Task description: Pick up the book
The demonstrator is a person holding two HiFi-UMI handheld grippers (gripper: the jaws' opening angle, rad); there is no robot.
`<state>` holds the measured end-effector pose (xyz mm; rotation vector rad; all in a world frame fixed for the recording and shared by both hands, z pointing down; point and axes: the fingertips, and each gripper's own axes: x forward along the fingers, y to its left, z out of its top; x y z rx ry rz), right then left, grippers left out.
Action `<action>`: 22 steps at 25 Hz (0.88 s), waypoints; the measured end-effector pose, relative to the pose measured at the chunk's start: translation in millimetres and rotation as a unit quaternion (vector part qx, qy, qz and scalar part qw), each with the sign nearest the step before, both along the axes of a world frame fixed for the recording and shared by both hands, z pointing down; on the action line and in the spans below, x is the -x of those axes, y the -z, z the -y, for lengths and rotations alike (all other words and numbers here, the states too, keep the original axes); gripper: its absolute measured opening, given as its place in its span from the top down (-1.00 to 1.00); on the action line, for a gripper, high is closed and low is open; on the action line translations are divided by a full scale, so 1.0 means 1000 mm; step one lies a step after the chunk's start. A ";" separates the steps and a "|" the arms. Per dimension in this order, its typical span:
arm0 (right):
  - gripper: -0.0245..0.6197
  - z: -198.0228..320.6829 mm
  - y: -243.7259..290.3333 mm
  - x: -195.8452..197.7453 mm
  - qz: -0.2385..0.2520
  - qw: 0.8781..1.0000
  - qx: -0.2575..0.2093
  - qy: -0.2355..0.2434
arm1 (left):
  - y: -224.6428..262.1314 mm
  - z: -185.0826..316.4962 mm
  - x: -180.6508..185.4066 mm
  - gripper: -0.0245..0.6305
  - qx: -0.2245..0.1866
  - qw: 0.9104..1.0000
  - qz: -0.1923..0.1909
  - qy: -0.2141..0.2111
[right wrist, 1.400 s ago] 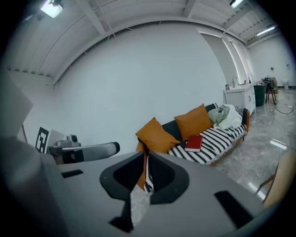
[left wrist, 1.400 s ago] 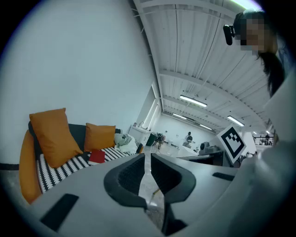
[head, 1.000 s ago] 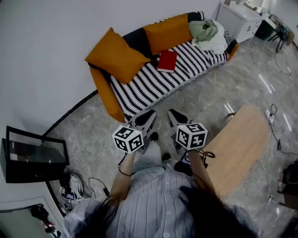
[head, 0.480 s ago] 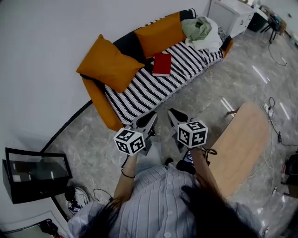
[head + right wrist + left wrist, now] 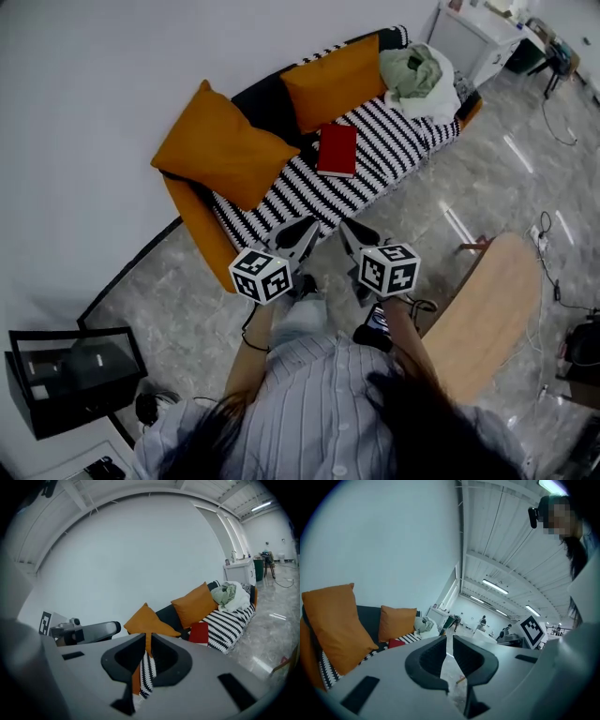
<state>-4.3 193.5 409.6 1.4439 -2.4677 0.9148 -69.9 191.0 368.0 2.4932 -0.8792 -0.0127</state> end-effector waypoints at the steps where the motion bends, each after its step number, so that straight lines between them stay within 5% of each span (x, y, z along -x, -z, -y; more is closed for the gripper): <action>1: 0.79 0.012 0.000 0.004 -0.001 1.000 0.001 -0.005 | 0.001 0.013 0.005 0.82 0.003 1.000 -0.005 0.000; 11: 0.79 0.088 -0.004 0.021 -0.010 0.999 0.010 -0.047 | -0.007 0.097 0.036 0.82 0.014 1.000 -0.012 -0.023; 22: 0.79 0.121 -0.022 0.007 -0.023 0.996 0.041 -0.070 | -0.029 0.130 0.031 0.82 0.048 0.998 -0.027 -0.039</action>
